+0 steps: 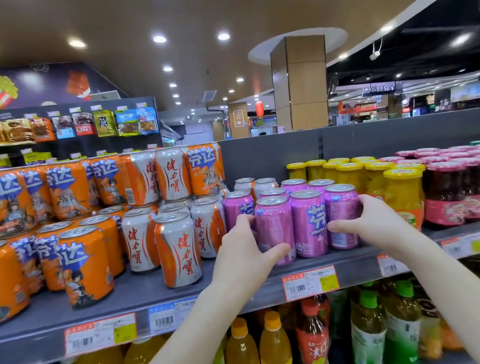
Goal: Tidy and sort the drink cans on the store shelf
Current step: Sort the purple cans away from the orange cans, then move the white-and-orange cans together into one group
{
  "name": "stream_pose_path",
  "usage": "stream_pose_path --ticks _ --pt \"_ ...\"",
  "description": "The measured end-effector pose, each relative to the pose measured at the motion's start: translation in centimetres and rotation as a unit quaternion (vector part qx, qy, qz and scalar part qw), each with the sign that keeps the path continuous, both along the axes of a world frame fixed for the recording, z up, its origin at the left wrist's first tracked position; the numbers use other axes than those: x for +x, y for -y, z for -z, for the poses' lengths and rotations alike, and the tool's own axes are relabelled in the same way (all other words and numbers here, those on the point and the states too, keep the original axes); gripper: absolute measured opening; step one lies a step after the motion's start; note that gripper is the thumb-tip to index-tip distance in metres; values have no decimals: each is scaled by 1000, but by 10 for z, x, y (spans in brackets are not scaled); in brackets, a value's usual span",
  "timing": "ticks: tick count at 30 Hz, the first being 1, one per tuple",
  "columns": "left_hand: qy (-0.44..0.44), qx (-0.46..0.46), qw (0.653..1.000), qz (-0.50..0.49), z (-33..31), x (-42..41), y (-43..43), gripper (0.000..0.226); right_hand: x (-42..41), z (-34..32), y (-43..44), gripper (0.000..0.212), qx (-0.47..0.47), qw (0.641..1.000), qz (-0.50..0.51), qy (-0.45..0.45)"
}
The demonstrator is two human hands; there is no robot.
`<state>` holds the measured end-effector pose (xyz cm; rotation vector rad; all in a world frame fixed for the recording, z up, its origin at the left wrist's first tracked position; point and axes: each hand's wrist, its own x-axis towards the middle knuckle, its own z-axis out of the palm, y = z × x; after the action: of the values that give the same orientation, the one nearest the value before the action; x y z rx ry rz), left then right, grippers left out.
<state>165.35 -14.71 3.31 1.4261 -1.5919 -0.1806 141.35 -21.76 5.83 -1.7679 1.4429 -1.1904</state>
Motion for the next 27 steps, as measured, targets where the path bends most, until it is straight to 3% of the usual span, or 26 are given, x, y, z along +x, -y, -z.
stream_pose_path --ticks 4,8,10,14,21,27 --pt "38 -45 998 -12 -14 8 -4 70 7 -29 -8 92 -49 998 34 -17" --pt "73 -87 993 -38 -44 21 -3 59 32 -66 -11 61 -193 980 27 -41" --pt "87 -85 991 -62 -61 29 2 51 54 -82 0 47 -211 975 2 -66" --pt "131 -64 985 -87 -95 44 14 44 97 -104 50 50 -148 966 -57 -205" --pt "239 33 968 -66 -132 61 39 40 128 -117 119 63 -45 913 -63 -401" --pt "248 35 966 -61 -152 58 62 35 146 -105 141 52 3 867 -73 -493"
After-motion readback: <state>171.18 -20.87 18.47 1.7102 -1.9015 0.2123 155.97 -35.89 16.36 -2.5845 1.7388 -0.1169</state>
